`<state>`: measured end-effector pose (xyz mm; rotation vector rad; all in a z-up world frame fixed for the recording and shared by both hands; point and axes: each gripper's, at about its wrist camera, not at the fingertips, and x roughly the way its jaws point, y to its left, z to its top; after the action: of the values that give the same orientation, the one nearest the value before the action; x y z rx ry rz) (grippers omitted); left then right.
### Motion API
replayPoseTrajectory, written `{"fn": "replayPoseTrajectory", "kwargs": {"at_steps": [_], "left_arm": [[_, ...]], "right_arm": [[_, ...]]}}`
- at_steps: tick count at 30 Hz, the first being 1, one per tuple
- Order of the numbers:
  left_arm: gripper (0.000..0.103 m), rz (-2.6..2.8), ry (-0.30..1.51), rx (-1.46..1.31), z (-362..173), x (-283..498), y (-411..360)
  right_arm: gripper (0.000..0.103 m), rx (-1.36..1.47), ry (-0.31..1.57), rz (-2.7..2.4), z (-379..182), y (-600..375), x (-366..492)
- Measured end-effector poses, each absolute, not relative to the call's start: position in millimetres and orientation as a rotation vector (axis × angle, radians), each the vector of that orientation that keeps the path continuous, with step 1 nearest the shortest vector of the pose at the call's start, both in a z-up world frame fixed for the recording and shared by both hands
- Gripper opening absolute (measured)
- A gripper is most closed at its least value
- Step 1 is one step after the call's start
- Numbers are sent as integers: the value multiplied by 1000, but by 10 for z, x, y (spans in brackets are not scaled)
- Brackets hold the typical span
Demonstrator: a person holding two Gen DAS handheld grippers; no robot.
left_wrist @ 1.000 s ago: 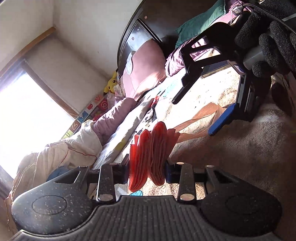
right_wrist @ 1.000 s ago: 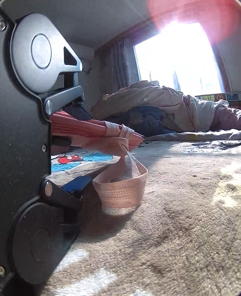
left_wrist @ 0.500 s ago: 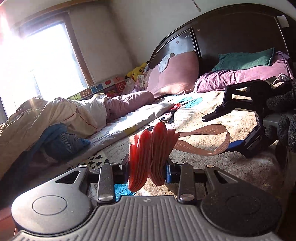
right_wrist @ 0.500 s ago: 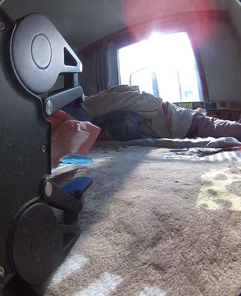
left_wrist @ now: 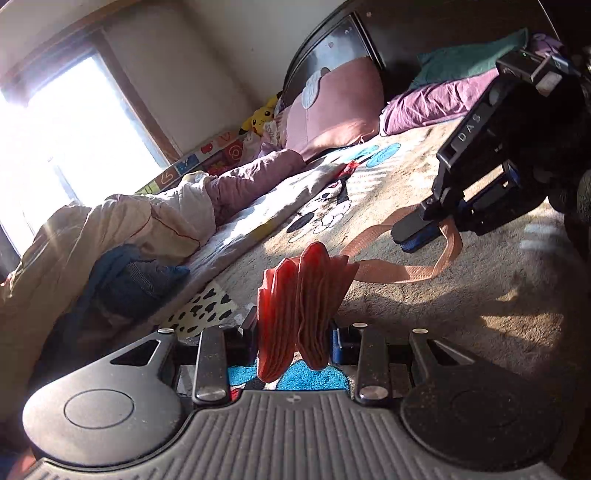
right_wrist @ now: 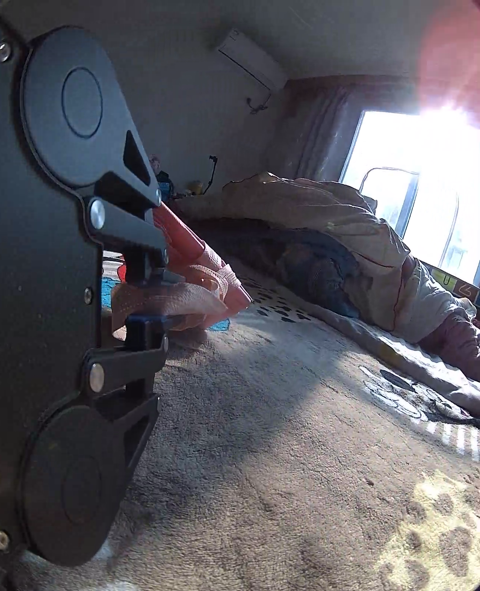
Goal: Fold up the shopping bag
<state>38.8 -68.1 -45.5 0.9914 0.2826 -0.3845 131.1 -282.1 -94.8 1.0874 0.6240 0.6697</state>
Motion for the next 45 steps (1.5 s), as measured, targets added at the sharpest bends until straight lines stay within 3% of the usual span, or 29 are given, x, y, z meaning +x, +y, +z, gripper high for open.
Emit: {"fn": "replayPoseTrajectory", "kwargs": {"at_steps": [2,6,13,18,21,24,26,30,35,37,41,45], "left_arm": [[34,-434,264,1281,-676,298,-900],[33,-570,284,1571,-1054,148,-1037],[34,-754,338,1946,-1051,186,-1257],[34,-848,359,2075,-1054,236,-1305],[34,-845,353,2141,-1104,215,-1337],[34,-856,356,2175,-1107,226,-1367],[35,-853,365,2168,-1091,241,-1377],[55,-758,283,2053,-1007,244,-1285],[67,-687,364,1820,-733,284,-1139],[77,-688,386,1763,-607,258,-1097],[77,-699,426,1664,-409,174,-948],[77,-712,490,1285,96,294,-797]], "right_arm": [[7,1177,565,693,-944,-2849,1376],[6,1369,440,741,-998,-3000,1381],[5,1413,490,752,-1025,-2992,1391],[7,1425,353,704,-837,-3326,1334],[7,1565,352,630,-1060,-3547,1271],[9,1496,339,677,-906,-3550,1282],[10,1460,342,709,-848,-3522,1278],[9,1433,402,655,-955,-3488,1261],[9,1400,400,640,-961,-3485,1249],[9,1403,396,632,-981,-3505,1246],[9,1403,394,631,-992,-3512,1234],[9,1398,400,638,-995,-3508,1241]]}}
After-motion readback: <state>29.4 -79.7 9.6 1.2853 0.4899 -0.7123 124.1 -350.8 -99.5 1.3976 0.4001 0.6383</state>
